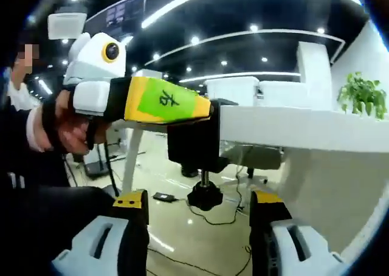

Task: Clamp the fixed fixture on the desktop, loosen the retaining clip, secure it to the edge of the desk, and tighten the retaining clip.

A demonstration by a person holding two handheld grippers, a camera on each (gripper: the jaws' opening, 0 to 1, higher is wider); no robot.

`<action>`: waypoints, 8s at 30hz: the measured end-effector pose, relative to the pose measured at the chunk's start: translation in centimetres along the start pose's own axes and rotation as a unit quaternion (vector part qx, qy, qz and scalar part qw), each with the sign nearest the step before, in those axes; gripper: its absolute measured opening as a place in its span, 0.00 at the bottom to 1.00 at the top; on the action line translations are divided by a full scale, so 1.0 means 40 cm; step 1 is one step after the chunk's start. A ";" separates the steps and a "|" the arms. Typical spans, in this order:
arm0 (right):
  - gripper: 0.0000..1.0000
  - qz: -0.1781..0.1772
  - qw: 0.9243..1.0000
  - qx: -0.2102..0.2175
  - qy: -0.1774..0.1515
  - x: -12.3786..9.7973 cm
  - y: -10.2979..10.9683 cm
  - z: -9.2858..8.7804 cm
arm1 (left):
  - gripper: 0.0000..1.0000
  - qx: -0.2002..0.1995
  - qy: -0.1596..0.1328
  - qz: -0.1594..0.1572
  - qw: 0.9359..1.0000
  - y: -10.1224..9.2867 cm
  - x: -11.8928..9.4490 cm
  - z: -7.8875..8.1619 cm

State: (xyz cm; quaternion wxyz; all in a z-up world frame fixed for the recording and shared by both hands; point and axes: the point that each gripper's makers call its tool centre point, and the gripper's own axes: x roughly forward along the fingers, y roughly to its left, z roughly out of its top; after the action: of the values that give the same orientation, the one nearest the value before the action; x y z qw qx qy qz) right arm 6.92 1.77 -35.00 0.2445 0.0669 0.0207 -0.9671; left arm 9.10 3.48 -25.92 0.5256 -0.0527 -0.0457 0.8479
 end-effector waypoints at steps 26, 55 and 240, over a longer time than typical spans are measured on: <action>0.21 -0.173 0.985 -0.009 0.018 0.049 -0.032 -0.009 | 0.01 -0.002 -0.012 -0.009 1.000 -0.001 0.001 0.002; 0.21 0.262 0.963 -0.070 0.005 0.051 0.005 -0.010 | 0.01 -0.001 -0.003 0.003 1.000 0.003 0.001 -0.002; 0.46 -0.084 0.996 -0.039 0.012 0.024 -0.023 -0.005 | 0.01 -0.014 -0.001 -0.008 1.000 0.000 0.004 0.001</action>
State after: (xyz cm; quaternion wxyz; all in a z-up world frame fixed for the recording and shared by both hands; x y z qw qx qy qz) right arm 5.67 2.14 -35.33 0.1641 0.0666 0.0664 -0.9819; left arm 9.04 3.62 -25.90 0.5315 -0.0592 -0.0587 0.8430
